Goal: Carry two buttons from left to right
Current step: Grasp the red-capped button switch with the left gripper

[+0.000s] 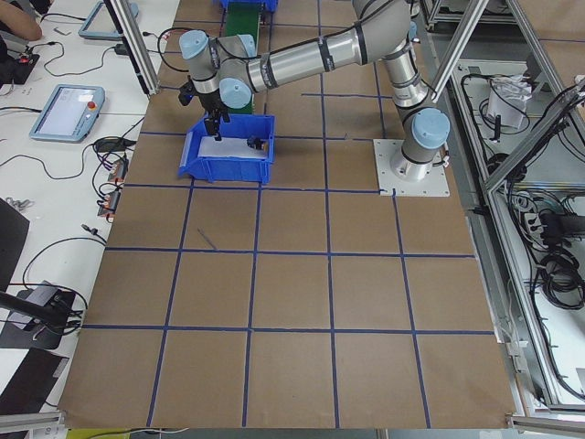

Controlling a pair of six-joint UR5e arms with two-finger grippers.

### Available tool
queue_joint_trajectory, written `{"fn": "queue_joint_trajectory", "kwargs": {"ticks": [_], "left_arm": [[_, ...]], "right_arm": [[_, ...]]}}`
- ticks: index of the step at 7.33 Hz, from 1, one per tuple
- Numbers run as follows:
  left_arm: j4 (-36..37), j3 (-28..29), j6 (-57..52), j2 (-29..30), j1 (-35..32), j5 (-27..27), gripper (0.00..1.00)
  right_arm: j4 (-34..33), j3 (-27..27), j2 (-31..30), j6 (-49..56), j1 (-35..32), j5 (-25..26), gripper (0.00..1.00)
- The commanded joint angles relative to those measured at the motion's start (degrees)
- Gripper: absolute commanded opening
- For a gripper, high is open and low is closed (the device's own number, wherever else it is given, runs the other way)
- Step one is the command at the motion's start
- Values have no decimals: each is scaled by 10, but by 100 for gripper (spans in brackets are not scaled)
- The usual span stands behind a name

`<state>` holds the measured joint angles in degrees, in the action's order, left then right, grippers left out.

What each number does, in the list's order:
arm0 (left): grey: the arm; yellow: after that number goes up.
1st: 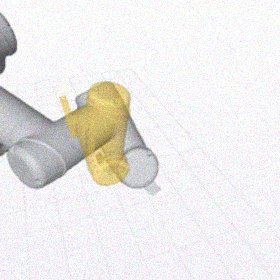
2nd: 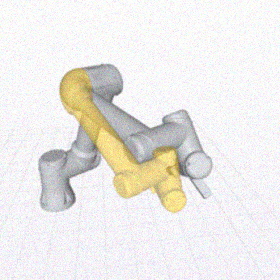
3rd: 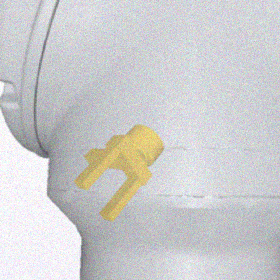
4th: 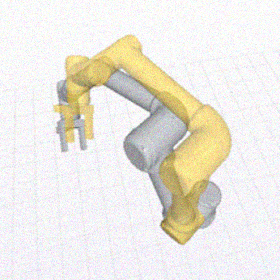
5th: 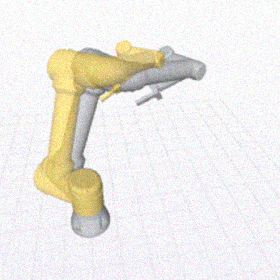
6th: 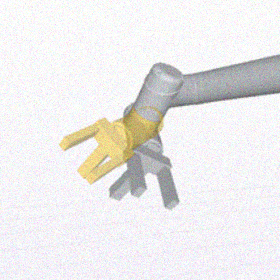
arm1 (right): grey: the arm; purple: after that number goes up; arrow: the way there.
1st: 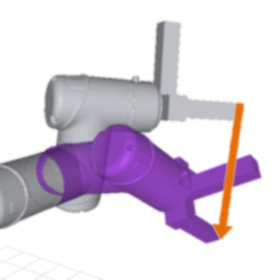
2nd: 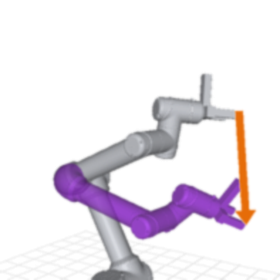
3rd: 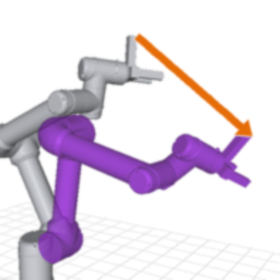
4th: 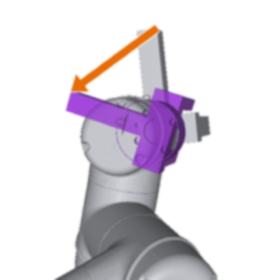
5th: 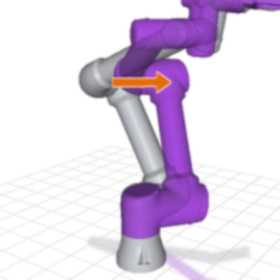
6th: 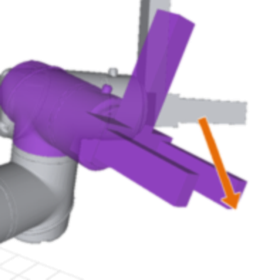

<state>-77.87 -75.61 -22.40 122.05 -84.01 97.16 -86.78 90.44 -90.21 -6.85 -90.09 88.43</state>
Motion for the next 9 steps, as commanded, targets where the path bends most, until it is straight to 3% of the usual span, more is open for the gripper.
{"fn": "queue_joint_trajectory", "kwargs": {"ticks": [1,3,4,6,9], "left_arm": [[12,5,-227,5,9,3,99],[64,-14,-419,13,9,-1,100],[62,-16,-454,17,11,1,100],[51,-12,-490,45,16,7,100],[5,-13,-491,49,17,61,93]], "right_arm": [[-1,0,0,0,0,1,99],[-1,1,0,0,0,1,100],[0,1,1,1,0,1,100],[-1,1,1,1,0,2,100],[0,2,1,1,1,2,100]]}}
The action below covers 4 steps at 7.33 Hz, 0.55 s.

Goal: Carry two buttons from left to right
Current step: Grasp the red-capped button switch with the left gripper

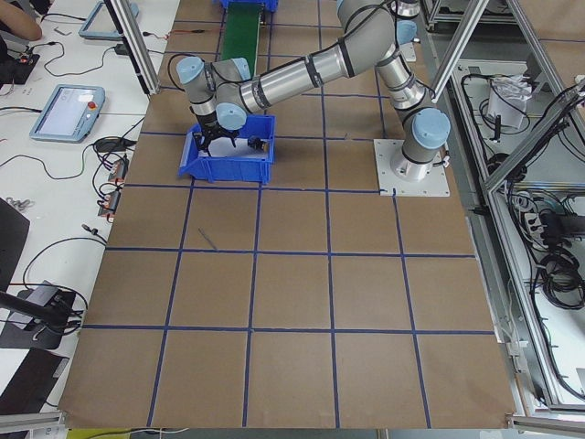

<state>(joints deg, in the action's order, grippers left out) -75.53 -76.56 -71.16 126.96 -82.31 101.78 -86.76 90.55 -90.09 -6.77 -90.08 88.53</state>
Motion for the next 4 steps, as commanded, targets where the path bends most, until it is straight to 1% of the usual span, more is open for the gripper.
{"fn": "queue_joint_trajectory", "kwargs": {"ticks": [1,2,3,4], "left_arm": [[-18,2,-2,2,0,27,88],[-16,3,-6,3,0,32,69],[-14,11,-6,4,0,39,62],[-14,17,-6,7,0,40,57]], "right_arm": [[0,1,0,0,0,0,100],[0,1,0,0,0,1,100],[0,1,0,0,0,1,100],[0,1,0,0,0,1,99]]}}
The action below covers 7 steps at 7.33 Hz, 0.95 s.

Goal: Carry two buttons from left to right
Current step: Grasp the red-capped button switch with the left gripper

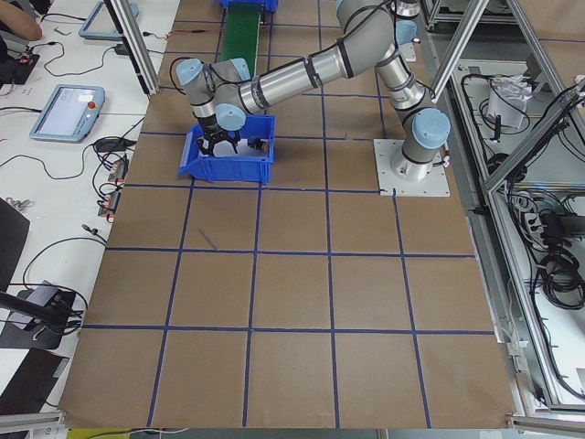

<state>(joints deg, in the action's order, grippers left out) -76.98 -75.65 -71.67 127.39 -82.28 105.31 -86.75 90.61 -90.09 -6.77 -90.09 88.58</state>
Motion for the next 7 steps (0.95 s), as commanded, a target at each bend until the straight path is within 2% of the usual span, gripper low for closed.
{"fn": "queue_joint_trajectory", "kwargs": {"ticks": [1,2,7], "left_arm": [[2,15,-2,8,0,3,51],[2,21,-4,15,0,3,48],[2,13,-4,17,-1,3,47]], "right_arm": [[0,0,0,1,1,0,100],[0,0,0,1,1,0,99],[1,0,0,-1,1,1,100]]}}
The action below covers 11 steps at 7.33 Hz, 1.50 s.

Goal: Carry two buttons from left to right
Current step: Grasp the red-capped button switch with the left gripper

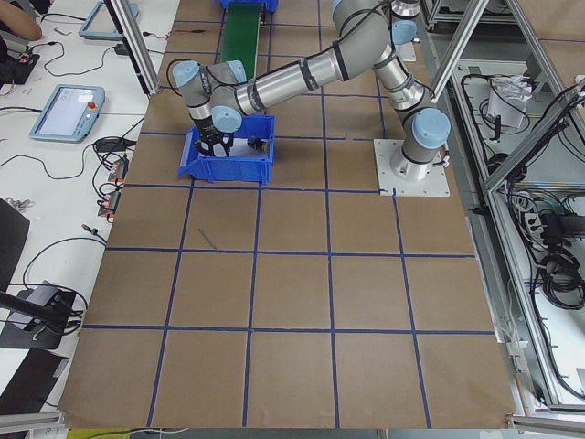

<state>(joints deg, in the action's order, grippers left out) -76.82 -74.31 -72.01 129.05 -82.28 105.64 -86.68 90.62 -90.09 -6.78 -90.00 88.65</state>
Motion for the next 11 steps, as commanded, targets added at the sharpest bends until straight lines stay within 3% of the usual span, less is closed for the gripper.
{"fn": "queue_joint_trajectory", "kwargs": {"ticks": [1,3,4,5,7,9,11], "left_arm": [[0,1,-3,1,0,-1,34],[-1,7,-3,7,0,-2,22],[-2,7,-1,7,0,-4,6],[-4,7,-1,7,-1,-4,2],[-25,14,0,-17,-9,-5,2],[-103,45,-2,-55,-15,-11,2],[-126,57,-25,-115,-31,-44,2]], "right_arm": [[1,0,0,-1,0,0,100],[2,0,0,-1,0,0,100],[1,0,-1,1,0,1,100],[0,0,-1,0,0,6,100],[0,0,-1,0,0,8,100],[0,0,-1,-1,0,8,100],[1,0,0,0,0,8,100]]}}
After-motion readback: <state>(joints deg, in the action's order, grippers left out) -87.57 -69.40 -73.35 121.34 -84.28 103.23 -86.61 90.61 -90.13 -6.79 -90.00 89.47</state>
